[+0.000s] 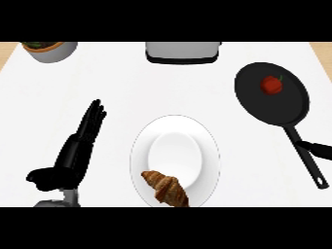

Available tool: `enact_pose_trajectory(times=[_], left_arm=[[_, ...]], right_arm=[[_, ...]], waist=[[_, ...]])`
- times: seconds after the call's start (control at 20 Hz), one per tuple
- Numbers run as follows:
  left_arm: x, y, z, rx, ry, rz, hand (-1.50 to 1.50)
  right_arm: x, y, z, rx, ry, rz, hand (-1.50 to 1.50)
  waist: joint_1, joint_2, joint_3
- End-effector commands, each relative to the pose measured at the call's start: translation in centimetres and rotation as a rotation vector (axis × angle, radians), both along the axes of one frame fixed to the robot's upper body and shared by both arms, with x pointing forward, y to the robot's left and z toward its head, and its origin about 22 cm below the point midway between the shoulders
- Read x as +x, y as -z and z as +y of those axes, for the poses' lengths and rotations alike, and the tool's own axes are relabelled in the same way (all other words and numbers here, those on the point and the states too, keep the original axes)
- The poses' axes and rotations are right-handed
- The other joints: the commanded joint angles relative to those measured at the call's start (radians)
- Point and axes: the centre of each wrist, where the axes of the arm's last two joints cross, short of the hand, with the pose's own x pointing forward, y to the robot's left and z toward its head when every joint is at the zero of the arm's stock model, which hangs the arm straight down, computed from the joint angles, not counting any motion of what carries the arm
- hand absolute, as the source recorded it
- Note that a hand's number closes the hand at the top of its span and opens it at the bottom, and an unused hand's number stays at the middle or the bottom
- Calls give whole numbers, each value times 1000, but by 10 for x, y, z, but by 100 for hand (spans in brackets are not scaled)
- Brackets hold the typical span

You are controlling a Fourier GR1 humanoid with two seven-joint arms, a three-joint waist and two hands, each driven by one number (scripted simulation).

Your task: Pick the bell pepper from the plate and place it in the pan

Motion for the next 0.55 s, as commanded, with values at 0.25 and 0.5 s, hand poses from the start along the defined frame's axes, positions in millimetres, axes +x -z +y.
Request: enact_pose_trajectory(times=[0.25, 0.5], left_arm=[[-2, 2, -4, 13, 3, -10, 0], [-5, -1, -16, 11, 10, 6, 0]], right_arm=[[3, -3, 8, -54, 23, 18, -150], [-4, -16, 6, -147, 46, 18, -150]], waist=[[3, 1, 0], [0, 0, 0]])
